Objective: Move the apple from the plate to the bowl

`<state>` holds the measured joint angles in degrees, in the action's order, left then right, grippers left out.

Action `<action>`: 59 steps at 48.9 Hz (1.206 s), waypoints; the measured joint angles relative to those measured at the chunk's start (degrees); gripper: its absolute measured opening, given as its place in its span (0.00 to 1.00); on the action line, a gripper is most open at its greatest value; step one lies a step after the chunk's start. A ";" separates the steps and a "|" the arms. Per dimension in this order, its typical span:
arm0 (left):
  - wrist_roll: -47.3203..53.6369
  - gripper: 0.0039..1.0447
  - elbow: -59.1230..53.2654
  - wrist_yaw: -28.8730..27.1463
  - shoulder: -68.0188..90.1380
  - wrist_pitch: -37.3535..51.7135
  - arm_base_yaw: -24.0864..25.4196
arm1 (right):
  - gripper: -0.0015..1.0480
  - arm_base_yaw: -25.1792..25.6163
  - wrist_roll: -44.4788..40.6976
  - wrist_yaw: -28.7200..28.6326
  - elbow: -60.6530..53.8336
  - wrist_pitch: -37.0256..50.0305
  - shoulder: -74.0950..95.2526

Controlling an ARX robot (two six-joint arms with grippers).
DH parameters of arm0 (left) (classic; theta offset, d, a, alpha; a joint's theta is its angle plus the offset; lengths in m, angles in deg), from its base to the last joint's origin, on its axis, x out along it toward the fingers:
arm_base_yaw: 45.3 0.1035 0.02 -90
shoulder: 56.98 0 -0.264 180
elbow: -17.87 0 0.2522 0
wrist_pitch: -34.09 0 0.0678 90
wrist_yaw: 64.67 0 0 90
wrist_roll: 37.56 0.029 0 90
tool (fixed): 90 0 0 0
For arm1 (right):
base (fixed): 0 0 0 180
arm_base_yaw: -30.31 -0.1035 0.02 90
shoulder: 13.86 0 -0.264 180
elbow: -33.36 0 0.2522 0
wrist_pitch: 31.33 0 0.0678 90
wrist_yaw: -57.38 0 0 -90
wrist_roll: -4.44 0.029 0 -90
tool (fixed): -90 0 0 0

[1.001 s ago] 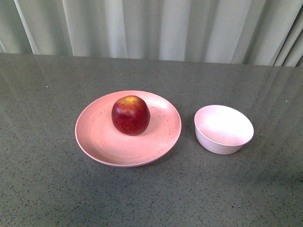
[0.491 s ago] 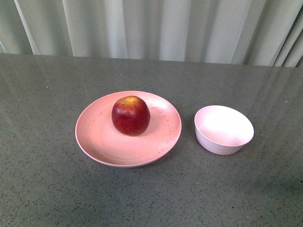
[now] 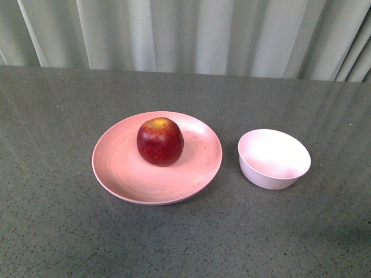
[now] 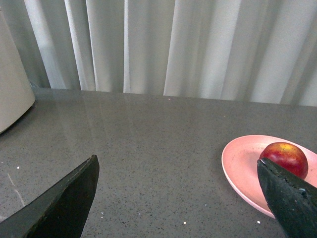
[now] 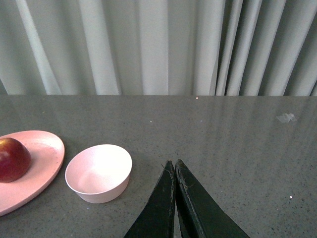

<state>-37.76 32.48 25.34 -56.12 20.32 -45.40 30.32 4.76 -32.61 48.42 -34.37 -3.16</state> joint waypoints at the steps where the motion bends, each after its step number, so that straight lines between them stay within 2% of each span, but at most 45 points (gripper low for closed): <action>1: 0.00 0.92 0.00 0.00 0.00 0.00 0.00 | 0.02 0.00 -0.02 -0.02 0.00 -0.24 -0.22; 6: 0.00 0.92 0.00 -0.02 0.00 0.00 0.00 | 0.02 0.00 -0.02 0.04 0.02 -9.81 -8.20; 20: 0.00 0.92 0.00 0.00 0.00 0.00 0.00 | 0.02 0.00 -0.02 0.00 0.02 -10.62 -10.32; 25: 0.00 0.92 0.00 0.00 0.00 0.00 0.00 | 0.14 0.00 -0.13 -0.02 0.02 -10.62 -10.32; 30: 0.00 0.92 0.00 0.00 0.00 0.00 0.00 | 0.34 0.00 -0.13 -0.02 0.02 -10.62 -10.34; 38: -0.02 0.92 0.04 0.11 0.09 -0.11 0.09 | 0.56 0.00 -0.13 -0.02 0.02 -10.62 -10.34; 43: -4.13 0.92 6.43 20.94 11.08 -13.64 5.70 | 0.71 0.00 -0.13 -0.04 0.02 -10.64 -10.34; 46: -6.23 0.92 8.92 28.76 20.09 -14.60 5.53 | 0.79 0.00 -0.13 -0.11 0.02 -10.64 -10.38; 48: -6.95 0.92 9.81 31.04 24.63 -13.14 4.66 | 0.84 0.00 -0.13 -0.04 0.02 -10.64 -10.40; 51: -8.09 0.92 11.28 31.10 33.97 -7.89 1.38 | 0.93 0.00 -0.11 -0.04 0.02 -10.64 -10.38; 59: -10.80 0.92 16.35 25.75 54.97 6.64 -6.45 | 0.91 0.00 -0.13 0.00 0.02 -10.64 -10.40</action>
<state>-48.56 48.82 51.08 -1.15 26.97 -51.85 30.32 4.63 -32.61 48.44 -45.01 -13.56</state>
